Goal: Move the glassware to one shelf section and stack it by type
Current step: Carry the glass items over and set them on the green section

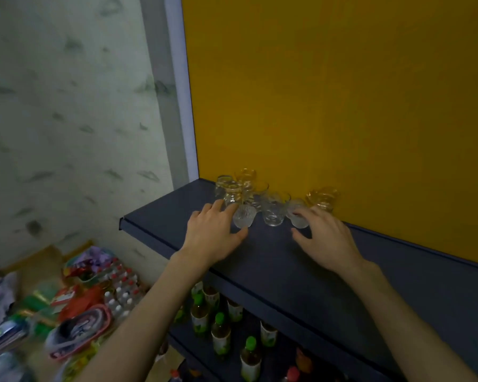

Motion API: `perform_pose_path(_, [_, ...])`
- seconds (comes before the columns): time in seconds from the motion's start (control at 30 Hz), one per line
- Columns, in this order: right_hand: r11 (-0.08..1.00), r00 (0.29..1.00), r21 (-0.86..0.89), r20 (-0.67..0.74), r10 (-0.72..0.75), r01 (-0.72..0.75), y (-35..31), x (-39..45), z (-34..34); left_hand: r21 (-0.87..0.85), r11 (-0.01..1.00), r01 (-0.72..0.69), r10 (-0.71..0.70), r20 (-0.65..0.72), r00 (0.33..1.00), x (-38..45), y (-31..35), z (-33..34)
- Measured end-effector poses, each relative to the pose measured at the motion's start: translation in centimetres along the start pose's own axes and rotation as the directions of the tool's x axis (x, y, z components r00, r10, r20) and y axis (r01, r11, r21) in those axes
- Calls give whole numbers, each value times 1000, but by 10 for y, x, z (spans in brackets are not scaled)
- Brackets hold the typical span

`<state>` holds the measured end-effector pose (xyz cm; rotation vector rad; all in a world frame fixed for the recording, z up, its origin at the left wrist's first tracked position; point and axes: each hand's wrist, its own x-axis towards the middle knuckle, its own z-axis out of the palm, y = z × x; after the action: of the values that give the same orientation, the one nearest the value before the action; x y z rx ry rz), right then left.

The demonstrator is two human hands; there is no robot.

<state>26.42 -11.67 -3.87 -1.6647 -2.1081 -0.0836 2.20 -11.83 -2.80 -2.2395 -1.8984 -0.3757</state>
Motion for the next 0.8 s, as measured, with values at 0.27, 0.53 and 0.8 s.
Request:
perform_pose_path(0.27, [974,977,-74,-26,214,-215,-26,18,32,-58,969,-241,244,39,969,50,-39,43])
perform_pose_path(0.53, [907,921,-157,-83,381,-390,-67,33,40,-144,904,-402,413,52,909,87,-70,72])
perform_pose_path(0.8, [847,871,-205,-78,485,-490,-83,25,54,-240,834,-498,514,6,858,94,-73,91])
